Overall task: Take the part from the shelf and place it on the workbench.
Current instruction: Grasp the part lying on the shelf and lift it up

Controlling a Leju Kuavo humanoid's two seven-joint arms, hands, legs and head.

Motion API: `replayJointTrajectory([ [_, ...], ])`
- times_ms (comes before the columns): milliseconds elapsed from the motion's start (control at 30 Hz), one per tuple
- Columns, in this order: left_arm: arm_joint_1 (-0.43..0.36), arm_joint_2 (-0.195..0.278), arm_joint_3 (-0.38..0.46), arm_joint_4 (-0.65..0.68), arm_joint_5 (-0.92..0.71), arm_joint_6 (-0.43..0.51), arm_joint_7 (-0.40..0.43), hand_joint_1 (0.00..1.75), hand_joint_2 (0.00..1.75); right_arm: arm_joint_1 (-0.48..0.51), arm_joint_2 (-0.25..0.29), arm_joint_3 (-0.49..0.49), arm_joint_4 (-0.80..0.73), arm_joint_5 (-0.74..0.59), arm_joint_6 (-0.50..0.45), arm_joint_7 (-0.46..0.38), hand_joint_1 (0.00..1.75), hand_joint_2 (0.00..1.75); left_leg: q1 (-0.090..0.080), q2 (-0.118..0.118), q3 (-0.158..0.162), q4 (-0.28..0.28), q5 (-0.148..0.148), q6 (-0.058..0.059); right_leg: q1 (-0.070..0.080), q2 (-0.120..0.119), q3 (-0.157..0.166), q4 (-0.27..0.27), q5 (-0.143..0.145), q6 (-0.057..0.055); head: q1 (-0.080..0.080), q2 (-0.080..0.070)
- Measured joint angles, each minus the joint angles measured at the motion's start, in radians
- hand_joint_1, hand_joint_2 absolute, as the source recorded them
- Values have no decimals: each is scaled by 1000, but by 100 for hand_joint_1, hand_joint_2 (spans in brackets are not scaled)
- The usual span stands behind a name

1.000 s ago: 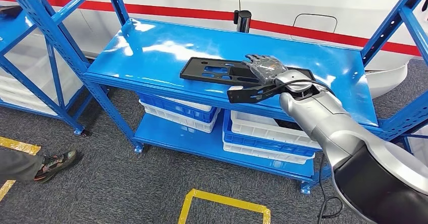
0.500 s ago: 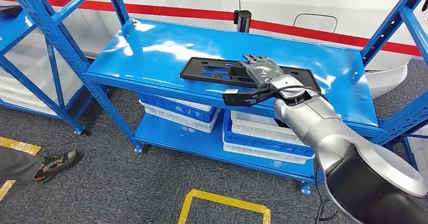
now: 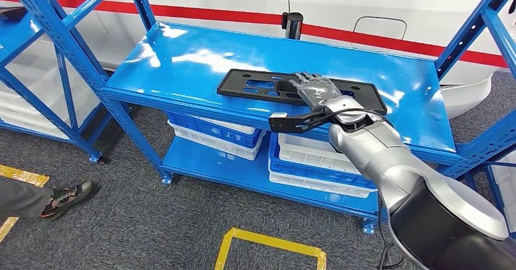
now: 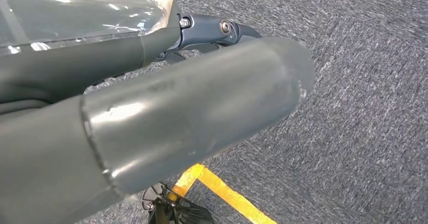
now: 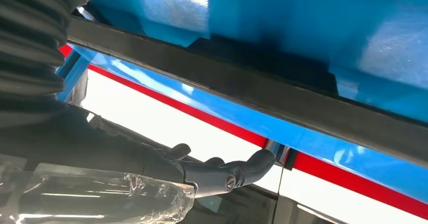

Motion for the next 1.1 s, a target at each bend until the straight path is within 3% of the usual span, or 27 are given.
replayJointTrajectory([
  [900,-14,-3,5,0,-22,-28,-9,0,0,16,5,-55,15,89,-69,127,0,175,0,0,0,0,0,0,0,0,0,0,0,0,0,0],
  [1100,-21,-8,4,-2,-33,-12,-97,0,0,41,8,-55,26,129,-104,173,0,175,0,0,0,0,0,0,0,0,0,0,0,0,0,0],
])
